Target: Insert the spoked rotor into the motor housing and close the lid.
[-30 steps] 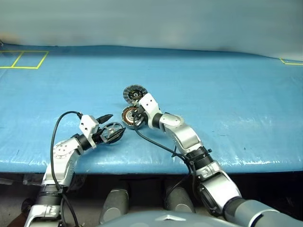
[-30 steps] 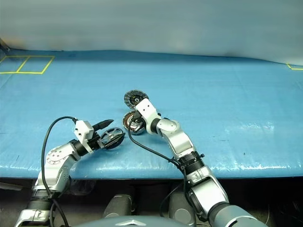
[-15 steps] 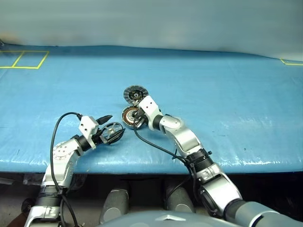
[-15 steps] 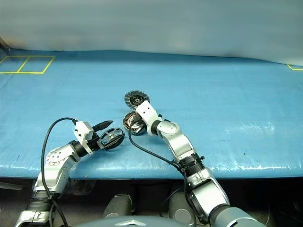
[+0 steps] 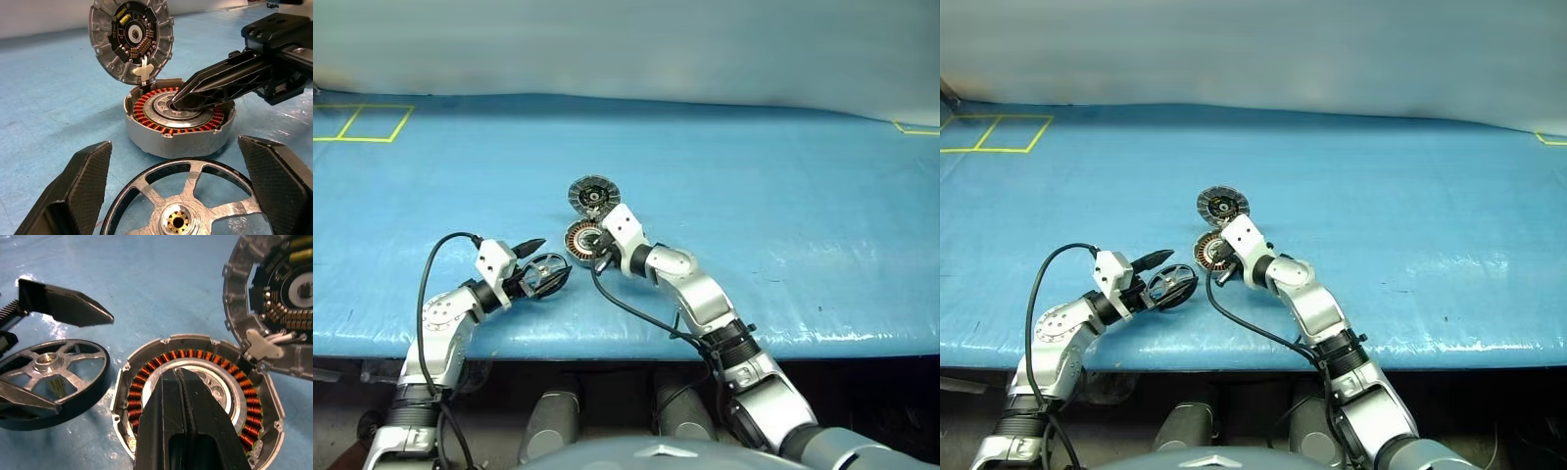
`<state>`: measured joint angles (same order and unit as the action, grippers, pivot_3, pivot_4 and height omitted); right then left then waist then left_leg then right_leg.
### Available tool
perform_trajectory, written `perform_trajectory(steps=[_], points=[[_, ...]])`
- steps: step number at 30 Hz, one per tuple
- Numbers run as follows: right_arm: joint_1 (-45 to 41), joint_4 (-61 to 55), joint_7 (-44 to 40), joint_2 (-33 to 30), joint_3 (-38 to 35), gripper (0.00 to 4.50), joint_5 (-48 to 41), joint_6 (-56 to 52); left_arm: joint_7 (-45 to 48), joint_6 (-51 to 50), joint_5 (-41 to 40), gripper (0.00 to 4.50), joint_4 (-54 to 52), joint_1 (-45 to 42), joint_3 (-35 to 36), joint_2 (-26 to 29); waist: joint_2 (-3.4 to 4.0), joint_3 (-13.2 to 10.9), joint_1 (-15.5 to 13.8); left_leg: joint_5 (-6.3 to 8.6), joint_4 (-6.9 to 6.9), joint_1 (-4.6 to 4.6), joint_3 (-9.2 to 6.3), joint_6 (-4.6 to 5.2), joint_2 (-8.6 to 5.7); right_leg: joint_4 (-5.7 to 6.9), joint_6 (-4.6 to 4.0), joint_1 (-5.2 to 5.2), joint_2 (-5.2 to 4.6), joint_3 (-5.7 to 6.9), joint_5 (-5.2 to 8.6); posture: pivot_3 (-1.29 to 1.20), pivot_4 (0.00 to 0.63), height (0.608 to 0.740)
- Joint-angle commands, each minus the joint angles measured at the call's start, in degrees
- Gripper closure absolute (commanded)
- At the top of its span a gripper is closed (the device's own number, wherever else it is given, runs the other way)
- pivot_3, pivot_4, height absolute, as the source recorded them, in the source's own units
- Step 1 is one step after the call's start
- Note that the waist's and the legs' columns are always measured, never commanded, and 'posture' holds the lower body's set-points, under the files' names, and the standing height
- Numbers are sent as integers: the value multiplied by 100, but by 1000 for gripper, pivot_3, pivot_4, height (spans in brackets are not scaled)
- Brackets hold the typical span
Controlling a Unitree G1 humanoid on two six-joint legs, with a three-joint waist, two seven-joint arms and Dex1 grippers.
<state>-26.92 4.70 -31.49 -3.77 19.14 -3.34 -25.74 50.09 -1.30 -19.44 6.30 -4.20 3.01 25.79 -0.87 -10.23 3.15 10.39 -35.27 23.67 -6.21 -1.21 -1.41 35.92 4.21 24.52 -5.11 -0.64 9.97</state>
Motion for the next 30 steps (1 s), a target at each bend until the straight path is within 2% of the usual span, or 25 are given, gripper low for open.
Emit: perform_trajectory(steps=[1, 7, 10, 13, 17, 20, 25, 30], points=[[184, -738, -212, -130, -67, 4477, -223, -2, 130, -153, -203, 0, -295, -174, 172, 208, 0, 0, -2, 0, 0, -1, 0, 0, 1, 0, 0, -1, 0, 1, 0, 0, 150, 740], [631, -1578, -312, -491, -139, 4477, -426, -115, 614, -499, -348, 0, -299, -515, 162, 710, 0, 0, -19, 0, -2, 3, -3, 0, 1, -2, -3, -1, -1, 5, 2, 0, 150, 740], [849, -1821, -234, -629, -249, 4477, -462, -157, 1083, -812, -315, 0, -364, -888, 61, 1200, -2, -1, -20, 1, -1, 4, -3, -1, 3, -1, -5, 2, -1, 7, 4, 0, 150, 740], [951, -1860, -129, -679, -284, 4500, -453, -182, 1787, -1106, -178, 585, -451, -1296, -302, 1757, -3, -1, -21, 1, 1, 5, -3, -1, 3, 0, -8, 3, -1, 9, 6, 0, 150, 740], [1000, -1864, -37, -670, -290, 4500, -453, -180, 2631, -999, 357, 1904, -276, -2066, -908, 2445, -1, -2, -15, 1, 2, 9, 2, -2, 2, -6, -8, 6, -3, 8, 6, 0, 150, 740], [1030, -1888, -7, -655, -272, 4500, -461, -160, 3160, -751, 759, 1904, -3, -2799, -1361, 2597, -3, -3, -23, 1, 5, 11, 1, -2, 2, -7, -8, 7, -3, 8, 6, 0, 150, 740], [1061, -1884, 53, -611, -239, 4500, -448, -118, 3981, -117, 1581, 1904, 634, -3856, -2238, 2499, -3, -3, -44, 1, 5, 13, 3, -1, 1, -10, -7, 6, -2, 8, 6, 0, 150, 740], [1111, -1966, 158, -639, -251, 4500, -393, -139, 4241, 397, 2150, 1904, 1072, -4845, -3795, 2823, -11, -7, -19, 1, 6, 14, 2, -1, 3, -4, -5, 9, 3, 6, 7, 0, 150, 740]])
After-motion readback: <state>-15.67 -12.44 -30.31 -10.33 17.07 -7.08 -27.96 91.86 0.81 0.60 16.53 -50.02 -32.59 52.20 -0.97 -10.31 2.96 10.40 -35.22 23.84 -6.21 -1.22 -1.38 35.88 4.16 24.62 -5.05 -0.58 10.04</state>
